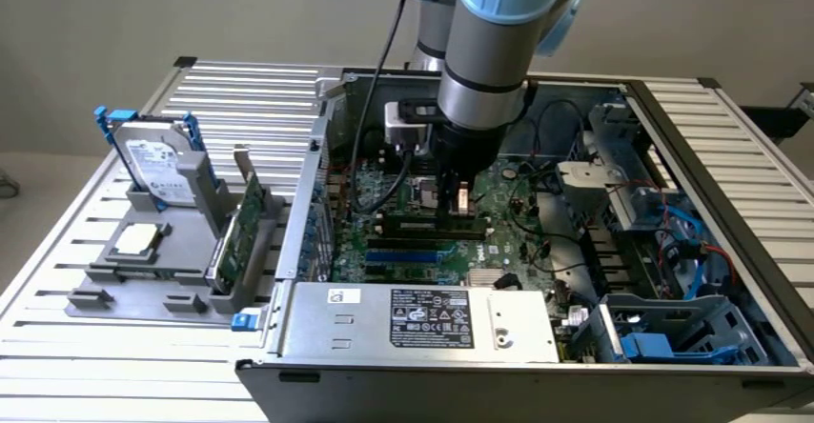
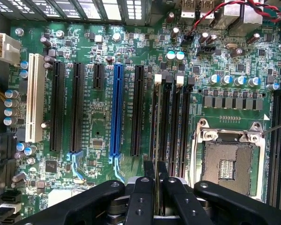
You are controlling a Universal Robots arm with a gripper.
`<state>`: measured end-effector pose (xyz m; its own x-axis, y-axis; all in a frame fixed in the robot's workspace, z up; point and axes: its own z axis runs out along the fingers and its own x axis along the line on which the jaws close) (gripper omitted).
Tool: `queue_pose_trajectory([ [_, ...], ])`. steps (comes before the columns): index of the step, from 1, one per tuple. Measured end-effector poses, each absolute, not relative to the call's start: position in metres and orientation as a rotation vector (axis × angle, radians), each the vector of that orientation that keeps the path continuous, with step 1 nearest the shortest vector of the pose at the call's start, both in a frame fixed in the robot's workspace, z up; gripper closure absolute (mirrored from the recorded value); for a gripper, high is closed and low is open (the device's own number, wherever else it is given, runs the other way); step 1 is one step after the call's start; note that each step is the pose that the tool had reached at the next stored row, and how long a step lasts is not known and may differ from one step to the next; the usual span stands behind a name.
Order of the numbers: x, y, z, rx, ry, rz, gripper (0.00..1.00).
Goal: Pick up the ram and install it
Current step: 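Insert the ram into the slot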
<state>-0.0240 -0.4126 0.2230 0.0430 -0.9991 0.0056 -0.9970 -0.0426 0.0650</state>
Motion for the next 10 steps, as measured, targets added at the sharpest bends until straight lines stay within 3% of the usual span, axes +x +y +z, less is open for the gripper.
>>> queue_pose_trajectory([
  [9, -0.0240, -0.4125, 0.2221, 2.231, -2.138, -0.063, 0.85],
  [10, -0.0241, -0.4125, 0.2221, 2.231, -2.138, -0.063, 0.78],
])
